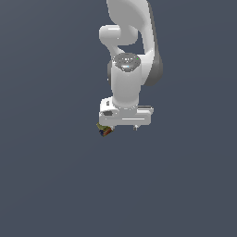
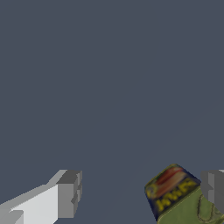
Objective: Pick up the object and move it to a goal position.
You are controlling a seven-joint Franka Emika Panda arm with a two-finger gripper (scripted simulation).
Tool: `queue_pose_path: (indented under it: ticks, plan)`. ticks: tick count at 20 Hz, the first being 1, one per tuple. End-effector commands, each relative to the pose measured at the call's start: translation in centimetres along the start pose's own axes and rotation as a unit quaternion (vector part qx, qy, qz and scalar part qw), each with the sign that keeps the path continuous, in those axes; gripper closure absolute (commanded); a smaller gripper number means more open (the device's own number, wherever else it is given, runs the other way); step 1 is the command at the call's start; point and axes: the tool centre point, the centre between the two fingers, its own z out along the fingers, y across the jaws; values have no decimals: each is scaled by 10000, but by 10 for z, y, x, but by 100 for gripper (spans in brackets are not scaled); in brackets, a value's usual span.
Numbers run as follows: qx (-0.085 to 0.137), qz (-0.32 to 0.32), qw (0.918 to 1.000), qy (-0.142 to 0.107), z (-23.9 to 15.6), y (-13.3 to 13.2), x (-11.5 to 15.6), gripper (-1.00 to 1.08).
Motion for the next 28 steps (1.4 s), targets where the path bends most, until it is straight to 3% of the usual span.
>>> queue_pose_path:
  ticks: [1,10,17,28]
  plan:
    - [0,0,10000,0,0,0,0,-92]
    - [116,91,9997,185,-17,2,9,-92]
    - [110,168,9997,171,-15,4,7,-92]
    - [78,1111,9937,89,4,23,-13,-92]
